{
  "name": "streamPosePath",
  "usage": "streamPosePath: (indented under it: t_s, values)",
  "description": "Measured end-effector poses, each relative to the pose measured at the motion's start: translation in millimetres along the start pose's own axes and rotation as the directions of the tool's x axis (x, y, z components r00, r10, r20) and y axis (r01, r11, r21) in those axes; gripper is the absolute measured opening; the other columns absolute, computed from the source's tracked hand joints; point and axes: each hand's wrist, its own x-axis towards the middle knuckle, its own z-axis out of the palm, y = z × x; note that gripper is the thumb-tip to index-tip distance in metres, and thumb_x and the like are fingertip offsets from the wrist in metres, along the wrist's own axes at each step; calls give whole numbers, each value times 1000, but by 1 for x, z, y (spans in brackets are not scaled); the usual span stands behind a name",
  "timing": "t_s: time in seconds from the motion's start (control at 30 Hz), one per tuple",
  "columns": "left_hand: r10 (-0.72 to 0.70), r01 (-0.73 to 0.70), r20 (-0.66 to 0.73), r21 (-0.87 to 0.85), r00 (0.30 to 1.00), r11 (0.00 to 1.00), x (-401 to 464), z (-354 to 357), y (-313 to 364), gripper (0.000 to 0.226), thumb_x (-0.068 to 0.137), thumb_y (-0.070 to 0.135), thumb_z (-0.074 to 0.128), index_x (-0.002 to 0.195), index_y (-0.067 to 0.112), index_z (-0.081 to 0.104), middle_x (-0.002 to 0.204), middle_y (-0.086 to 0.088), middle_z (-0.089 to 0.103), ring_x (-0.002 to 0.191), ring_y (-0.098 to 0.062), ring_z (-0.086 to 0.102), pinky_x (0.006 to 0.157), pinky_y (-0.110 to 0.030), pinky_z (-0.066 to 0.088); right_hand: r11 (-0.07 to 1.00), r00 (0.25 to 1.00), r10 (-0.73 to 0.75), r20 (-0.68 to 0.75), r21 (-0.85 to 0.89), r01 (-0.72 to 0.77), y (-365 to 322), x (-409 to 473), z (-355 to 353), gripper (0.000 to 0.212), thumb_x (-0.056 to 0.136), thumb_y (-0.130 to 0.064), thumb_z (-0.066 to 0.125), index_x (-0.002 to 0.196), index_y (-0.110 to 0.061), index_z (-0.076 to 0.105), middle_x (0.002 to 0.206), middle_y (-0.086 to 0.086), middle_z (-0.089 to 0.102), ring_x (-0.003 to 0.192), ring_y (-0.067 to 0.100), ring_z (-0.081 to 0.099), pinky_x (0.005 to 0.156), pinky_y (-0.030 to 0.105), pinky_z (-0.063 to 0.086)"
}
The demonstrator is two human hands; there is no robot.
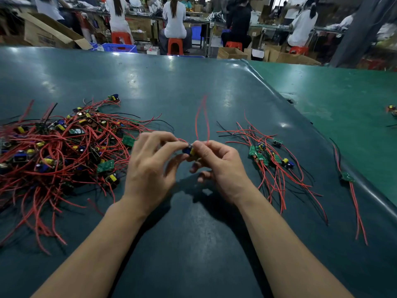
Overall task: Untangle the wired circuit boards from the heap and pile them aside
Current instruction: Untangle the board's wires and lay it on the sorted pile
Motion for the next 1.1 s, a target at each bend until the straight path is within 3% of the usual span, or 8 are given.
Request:
streamPosePath:
  t_s: [0.17,0.23,0.37,0.47,0.57,0.67,0.8,1.1]
  values:
    - [-117,111,-27,-156,993,982,0,4,11,14,86,16,74,89,3,69,85,-6,60,73,-23,54,68,-33,48,999,989,-40,-145,-6,40,-1,-4,-5,15,97,-14,59,90,-9,70,74,7,73,46,13,59,39,19,43]
    - [-191,202,69,-249,979,947,-2,4,17,18,89,26,68,83,10,67,74,5,60,60,-15,53,59,-30,46,999,984,-51,-172,-13,50,-1,-6,-6,9,96,-15,60,94,-12,68,75,5,74,44,13,60,37,18,43]
    - [-446,522,271,-421,853,742,-4,3,20,20,90,48,61,88,29,67,72,16,68,53,-8,58,52,-20,45,995,993,-28,-115,-101,17,1,-11,-3,9,96,-13,61,89,-15,56,72,4,73,39,15,59,35,20,43]
    - [-508,627,373,-541,777,561,-3,0,14,19,80,41,65,89,26,73,78,14,74,59,2,63,55,-10,44,992,1000,11,-25,-127,-14,7,-13,4,13,97,-13,59,87,-16,50,69,4,71,37,16,58,33,20,41]
    - [-440,613,430,-611,788,501,-2,-1,15,21,78,31,69,93,17,75,82,6,76,72,-4,70,62,-12,49,988,1000,2,-18,-154,-5,10,-13,6,14,100,-15,55,89,-15,45,65,6,68,35,17,57,32,18,39]
    - [-470,597,374,-577,800,558,-1,0,13,17,79,29,71,88,16,75,69,4,72,58,-6,64,55,-14,46,992,997,-3,-74,-123,-6,8,-12,7,15,103,-20,49,90,-15,41,67,6,71,35,19,56,32,19,37]
    - [-577,635,332,-613,747,470,0,2,8,20,76,31,73,89,16,75,62,5,65,51,-13,49,51,-21,41,997,986,-13,-169,-82,-1,7,-9,5,23,105,-25,43,88,-11,49,70,8,72,39,19,57,35,20,39]
    - [-623,581,260,-713,738,391,4,8,7,22,70,22,81,90,16,74,71,0,69,45,-13,47,45,-21,42,989,922,-52,-383,106,100,8,1,2,17,95,-15,63,80,-11,57,59,2,64,41,10,50,36,18,36]
